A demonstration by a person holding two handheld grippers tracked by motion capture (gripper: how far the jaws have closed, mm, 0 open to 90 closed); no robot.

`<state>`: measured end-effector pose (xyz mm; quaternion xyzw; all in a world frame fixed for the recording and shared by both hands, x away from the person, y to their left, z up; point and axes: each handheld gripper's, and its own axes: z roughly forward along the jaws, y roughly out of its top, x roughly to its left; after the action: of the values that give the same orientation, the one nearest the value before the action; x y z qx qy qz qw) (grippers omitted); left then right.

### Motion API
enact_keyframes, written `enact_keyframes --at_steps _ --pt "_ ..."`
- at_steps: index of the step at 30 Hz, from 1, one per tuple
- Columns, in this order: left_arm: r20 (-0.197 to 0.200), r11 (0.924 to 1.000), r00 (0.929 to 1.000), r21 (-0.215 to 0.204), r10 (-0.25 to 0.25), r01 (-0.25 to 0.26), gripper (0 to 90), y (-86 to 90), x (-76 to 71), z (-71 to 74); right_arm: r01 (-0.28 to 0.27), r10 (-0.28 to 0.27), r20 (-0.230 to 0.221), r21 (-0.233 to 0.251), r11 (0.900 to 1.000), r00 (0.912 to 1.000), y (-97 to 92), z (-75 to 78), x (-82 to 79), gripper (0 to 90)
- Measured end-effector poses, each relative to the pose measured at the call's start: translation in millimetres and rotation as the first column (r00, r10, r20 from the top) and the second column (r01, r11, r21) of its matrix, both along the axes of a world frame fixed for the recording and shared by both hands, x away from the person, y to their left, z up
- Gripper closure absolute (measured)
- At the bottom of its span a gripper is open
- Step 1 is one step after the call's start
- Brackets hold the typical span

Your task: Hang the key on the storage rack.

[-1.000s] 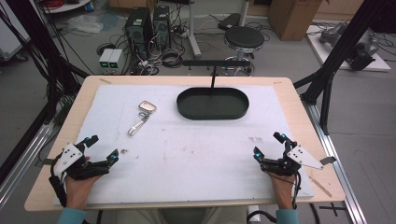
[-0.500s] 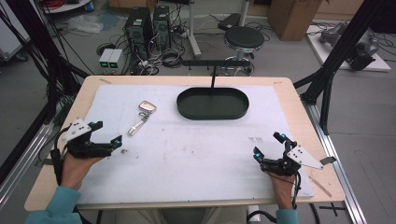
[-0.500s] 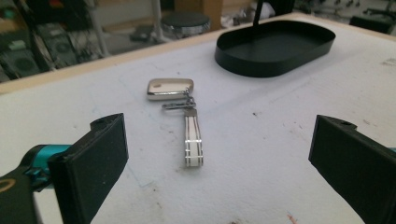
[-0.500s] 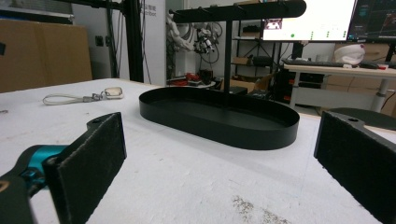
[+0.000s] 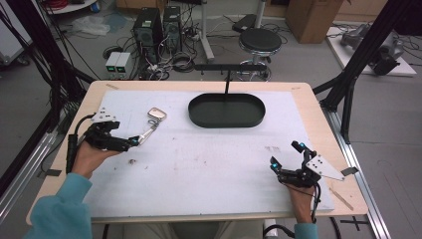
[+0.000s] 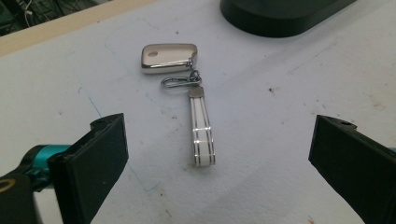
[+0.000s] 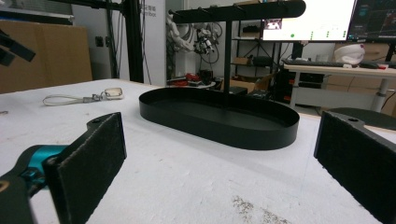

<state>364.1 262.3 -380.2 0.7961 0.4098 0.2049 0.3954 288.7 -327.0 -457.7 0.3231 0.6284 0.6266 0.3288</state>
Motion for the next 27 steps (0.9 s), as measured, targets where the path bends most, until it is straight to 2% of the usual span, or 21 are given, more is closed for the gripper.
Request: enact_keyframes --at_steps 4,5,7,13,17,19,22,25,27 --pt "-0.053 0.9996 0.9985 0.027 -0.011 0.013 6.4 -4.8 9.3 -4.6 0.000 0.000 0.000 0.000 1.0000 1.0000 0.0 0.0 0.0 1.5" --pt "-0.061 0.9988 0.9980 0.047 -0.013 0.015 7.9 -6.0 12.1 -6.1 0.000 0.000 0.001 0.000 1.0000 1.0000 0.0 0.0 0.0 1.5" --pt "-0.080 0.9987 0.9967 0.048 -0.013 0.017 7.9 -7.1 16.0 -7.4 0.000 0.000 0.000 0.000 1.0000 1.0000 0.0 0.0 0.0 1.5" --pt "-0.135 0.9952 0.9909 0.097 -0.004 0.017 9.9 -11.6 29.1 -10.0 0.001 -0.001 0.002 0.001 1.0000 1.0000 0.0 0.0 -0.1 1.5" --pt "-0.176 0.9903 0.9845 0.138 0.004 0.021 12.7 -16.2 36.0 -14.5 0.000 0.000 -0.002 0.004 1.0000 1.0000 0.0 0.0 -0.5 1.5" --pt "-0.186 0.9856 0.9826 0.168 0.013 0.019 14.2 -19.1 38.8 -17.4 0.001 -0.001 0.000 0.004 1.0000 1.0000 0.0 0.0 -0.2 1.5" --pt "-0.202 0.9816 0.9791 0.190 0.022 0.017 16.3 -23.1 42.1 -19.4 -0.001 0.001 -0.001 0.002 1.0000 1.0000 0.0 -0.1 -0.5 1.5" --pt "-0.221 0.9818 0.9749 0.189 0.028 0.014 20.2 -25.3 44.7 -20.9 -0.002 0.002 -0.004 0.008 1.0000 1.0000 0.1 -0.1 -0.7 1.5" --pt "-0.244 0.9822 0.9692 0.188 0.038 0.009 22.5 -25.5 45.8 -22.9 -0.001 0.001 -0.004 0.008 1.0000 1.0000 0.2 -0.1 -0.8 1.5"
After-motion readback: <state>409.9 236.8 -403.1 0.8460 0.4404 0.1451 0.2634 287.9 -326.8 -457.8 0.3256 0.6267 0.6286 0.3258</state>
